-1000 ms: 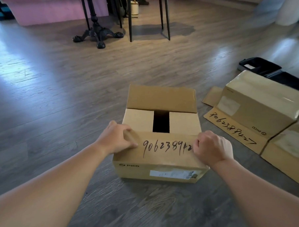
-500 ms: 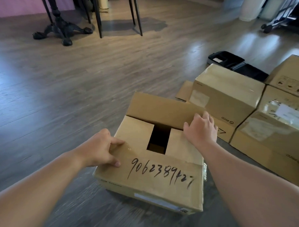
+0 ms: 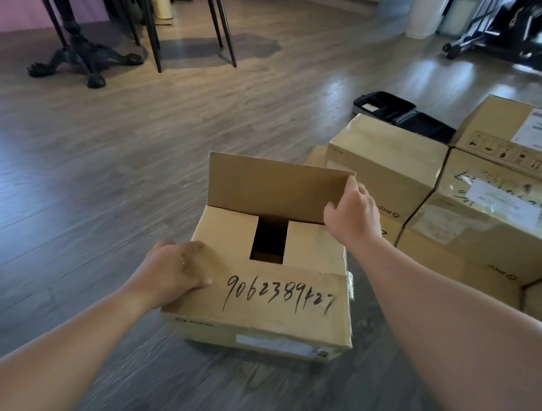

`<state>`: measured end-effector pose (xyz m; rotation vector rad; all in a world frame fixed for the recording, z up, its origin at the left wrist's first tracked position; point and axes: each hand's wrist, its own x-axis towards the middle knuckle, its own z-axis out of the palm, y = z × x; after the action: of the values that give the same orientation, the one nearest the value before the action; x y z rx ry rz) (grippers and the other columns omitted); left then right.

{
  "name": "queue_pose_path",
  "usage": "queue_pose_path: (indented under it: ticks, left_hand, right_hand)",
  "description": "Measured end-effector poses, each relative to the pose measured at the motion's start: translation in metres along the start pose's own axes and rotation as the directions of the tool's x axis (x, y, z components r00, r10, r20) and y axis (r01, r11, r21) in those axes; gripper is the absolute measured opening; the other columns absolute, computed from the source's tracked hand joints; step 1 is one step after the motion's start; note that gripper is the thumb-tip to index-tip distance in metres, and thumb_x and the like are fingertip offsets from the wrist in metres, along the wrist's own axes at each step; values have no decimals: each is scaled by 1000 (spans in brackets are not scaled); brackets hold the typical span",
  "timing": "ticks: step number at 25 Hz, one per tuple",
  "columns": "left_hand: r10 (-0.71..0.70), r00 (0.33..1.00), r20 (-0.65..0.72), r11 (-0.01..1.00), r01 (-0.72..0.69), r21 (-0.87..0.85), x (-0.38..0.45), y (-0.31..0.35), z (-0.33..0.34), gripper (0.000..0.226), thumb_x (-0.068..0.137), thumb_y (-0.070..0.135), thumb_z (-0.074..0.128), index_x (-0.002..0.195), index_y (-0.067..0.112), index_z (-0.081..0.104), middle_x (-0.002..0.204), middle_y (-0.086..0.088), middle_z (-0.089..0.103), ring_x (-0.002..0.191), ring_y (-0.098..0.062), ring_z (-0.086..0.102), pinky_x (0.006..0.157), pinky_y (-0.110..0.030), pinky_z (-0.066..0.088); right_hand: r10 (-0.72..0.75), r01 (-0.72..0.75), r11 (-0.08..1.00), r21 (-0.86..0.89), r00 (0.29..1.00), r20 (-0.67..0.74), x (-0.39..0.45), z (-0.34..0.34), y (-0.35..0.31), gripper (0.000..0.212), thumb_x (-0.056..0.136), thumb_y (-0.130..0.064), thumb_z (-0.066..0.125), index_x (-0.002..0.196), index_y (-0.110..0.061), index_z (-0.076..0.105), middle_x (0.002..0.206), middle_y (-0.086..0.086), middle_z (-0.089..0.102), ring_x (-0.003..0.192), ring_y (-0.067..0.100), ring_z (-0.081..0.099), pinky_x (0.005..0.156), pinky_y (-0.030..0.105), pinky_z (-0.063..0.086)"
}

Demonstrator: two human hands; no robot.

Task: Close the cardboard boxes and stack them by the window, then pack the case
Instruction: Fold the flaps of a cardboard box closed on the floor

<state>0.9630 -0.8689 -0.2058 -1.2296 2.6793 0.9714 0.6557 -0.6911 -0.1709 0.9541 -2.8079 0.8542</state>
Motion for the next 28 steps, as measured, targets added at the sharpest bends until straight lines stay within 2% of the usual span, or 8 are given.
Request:
queue_pose_path:
  ticks: [2, 3, 6, 11, 14, 19, 25, 28]
  left_hand:
    - [-44, 999, -29, 993, 40, -109, 2, 12, 6, 88, 67, 49, 86, 141, 42, 39, 122, 9, 56, 120, -26, 54, 92, -42, 49]
    - [-72, 997, -38, 988, 66, -139, 3, 18, 9, 95, 66, 47, 88, 143, 36, 34, 121, 7, 57, 120, -29, 55, 91, -43, 50]
    - [-115, 990, -79, 983, 102, -153, 4, 29, 12, 128, 64, 45, 91, 155, 20, 6, 133, -11, 57, 120, -34, 56, 95, -47, 51]
    - [-54, 989, -140, 987, 31, -160, -4, 40, 13, 143, 63, 42, 93, 156, 31, -15, 129, -11, 57, 121, -33, 54, 101, -50, 46]
    - [-59, 978, -199, 987, 26, -160, -3, 46, 11, 138, 63, 35, 94, 158, 31, -6, 146, -12, 46, 134, -33, 43, 108, -50, 40]
    - [-28, 996, -79, 991, 17, -136, 1, 47, 13, 88, 78, 31, 83, 153, 28, 36, 143, -3, 53, 130, -26, 49, 105, -42, 45]
    - [-65, 985, -159, 984, 37, -172, 7, 49, 13, 73, 83, 32, 79, 148, 21, 47, 144, -5, 54, 133, -26, 47, 106, -40, 41]
    - [-111, 965, -236, 977, 63, -204, 9, 49, 9, 63, 85, 29, 78, 142, 17, 54, 140, -6, 58, 132, -28, 49, 107, -40, 40]
  right_hand:
    - [-29, 30, 999, 43, 999, -32, -5, -10, 0, 73, 89, -18, 56, 153, -12, 21, 112, -1, 51, 85, 20, 53, 58, 24, 36]
    - [-34, 36, 998, 48, 999, -34, -10, -14, 1, 82, 90, -20, 56, 157, -17, 10, 119, 5, 55, 85, 19, 54, 61, 26, 39]
    - [-104, 104, 995, -15, 995, 3, -35, -15, 13, 77, 93, -25, 53, 157, -18, 11, 132, 12, 54, 88, 24, 58, 65, 31, 41]
    - [-140, 170, 974, -149, 971, 192, -71, -7, 41, 68, 100, -36, 47, 157, -11, 19, 150, 8, 41, 116, 33, 59, 81, 40, 51]
    - [-113, 161, 973, -163, 957, 269, -76, -1, 48, 67, 101, -42, 45, 155, -11, 23, 140, 6, 48, 110, 29, 60, 85, 42, 53]
    - [-21, 56, 993, -107, 954, 300, -77, 10, 48, 56, 101, -44, 44, 148, -17, 34, 107, 3, 54, 86, 22, 50, 73, 37, 44]
    - [-15, 7, 999, 40, 977, 215, -75, 20, 47, 43, 98, -39, 55, 133, -15, 55, 100, 3, 61, 86, 22, 53, 72, 34, 46]
    - [13, -25, 998, 57, 980, 200, -68, 20, 33, 46, 95, -37, 59, 136, -15, 58, 115, 11, 68, 101, 31, 61, 83, 41, 54]
